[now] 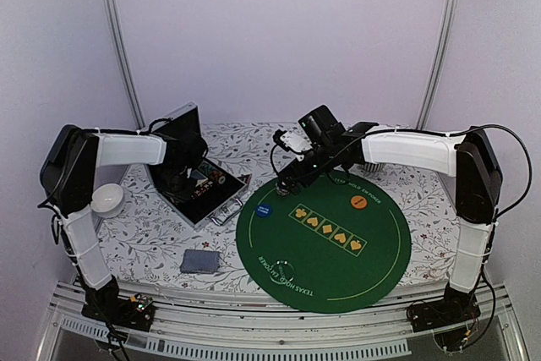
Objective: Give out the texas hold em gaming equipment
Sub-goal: Pick up the pile of poker chips from the chip case.
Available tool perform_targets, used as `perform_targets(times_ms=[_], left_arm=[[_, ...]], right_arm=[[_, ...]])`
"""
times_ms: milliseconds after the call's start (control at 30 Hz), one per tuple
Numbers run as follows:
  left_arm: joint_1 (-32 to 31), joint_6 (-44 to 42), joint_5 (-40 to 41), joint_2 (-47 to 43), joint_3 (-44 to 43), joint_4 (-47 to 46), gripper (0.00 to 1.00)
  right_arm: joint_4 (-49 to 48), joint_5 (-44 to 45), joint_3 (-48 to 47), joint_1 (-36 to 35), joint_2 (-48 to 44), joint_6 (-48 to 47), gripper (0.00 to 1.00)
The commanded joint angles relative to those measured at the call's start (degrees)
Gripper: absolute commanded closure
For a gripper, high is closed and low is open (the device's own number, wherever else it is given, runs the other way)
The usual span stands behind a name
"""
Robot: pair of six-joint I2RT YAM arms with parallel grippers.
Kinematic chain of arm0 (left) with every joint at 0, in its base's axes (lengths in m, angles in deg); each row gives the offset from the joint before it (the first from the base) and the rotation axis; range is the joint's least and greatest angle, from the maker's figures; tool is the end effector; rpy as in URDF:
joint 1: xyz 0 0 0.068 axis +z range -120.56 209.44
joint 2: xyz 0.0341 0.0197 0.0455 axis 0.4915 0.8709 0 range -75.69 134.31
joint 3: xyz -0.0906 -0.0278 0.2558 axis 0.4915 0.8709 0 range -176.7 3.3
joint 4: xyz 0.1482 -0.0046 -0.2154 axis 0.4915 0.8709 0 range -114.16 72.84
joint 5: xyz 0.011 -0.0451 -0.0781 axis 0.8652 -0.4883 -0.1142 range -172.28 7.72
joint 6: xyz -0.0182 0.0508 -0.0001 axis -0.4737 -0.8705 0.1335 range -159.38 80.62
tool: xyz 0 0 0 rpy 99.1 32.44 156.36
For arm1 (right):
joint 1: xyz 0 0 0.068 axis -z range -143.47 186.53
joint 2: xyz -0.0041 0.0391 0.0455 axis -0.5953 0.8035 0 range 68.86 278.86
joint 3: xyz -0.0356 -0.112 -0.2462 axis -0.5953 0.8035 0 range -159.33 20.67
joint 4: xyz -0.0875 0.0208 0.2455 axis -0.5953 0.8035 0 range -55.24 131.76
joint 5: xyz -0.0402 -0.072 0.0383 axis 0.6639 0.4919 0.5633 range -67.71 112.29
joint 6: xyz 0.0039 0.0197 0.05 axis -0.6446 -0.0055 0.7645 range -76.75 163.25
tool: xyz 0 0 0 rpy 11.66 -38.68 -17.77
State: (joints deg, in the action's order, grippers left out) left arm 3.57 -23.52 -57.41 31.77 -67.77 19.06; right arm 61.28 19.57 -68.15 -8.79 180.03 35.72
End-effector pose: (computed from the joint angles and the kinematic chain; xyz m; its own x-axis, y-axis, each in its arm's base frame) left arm 0.3226 -0.1396 0.1637 -0.9409 0.1806 -0.2864 0.0732 0.9344 0.3486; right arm 0.3060 0.3118 0.2394 -0.4292 -0.6202 -0.6566 -0.7953 0.6041 -0.0508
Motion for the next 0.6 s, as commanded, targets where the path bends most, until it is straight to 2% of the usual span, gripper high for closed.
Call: perform_targets(times_ms=[0,233,567], left_arm=[[-1.85,-0.52,-3.28,-1.17,0.76,-1.78,0.6],[-2.33,-1.23,-1.44,0.1,-0.12,-1.47,0.59],[0.46,-1.71,-1.3,3.07,-1.54,-2.01,0.59]], right_arm=[[0.22,-1.03,-0.66,0.23,-0.51,0.15,0.01],[1.01,-1.01,-1.71,0.22,0.09,-0.03,0.01],[1.8,-0.59,-0.96,0.23,-0.58,-0.37,0.01]])
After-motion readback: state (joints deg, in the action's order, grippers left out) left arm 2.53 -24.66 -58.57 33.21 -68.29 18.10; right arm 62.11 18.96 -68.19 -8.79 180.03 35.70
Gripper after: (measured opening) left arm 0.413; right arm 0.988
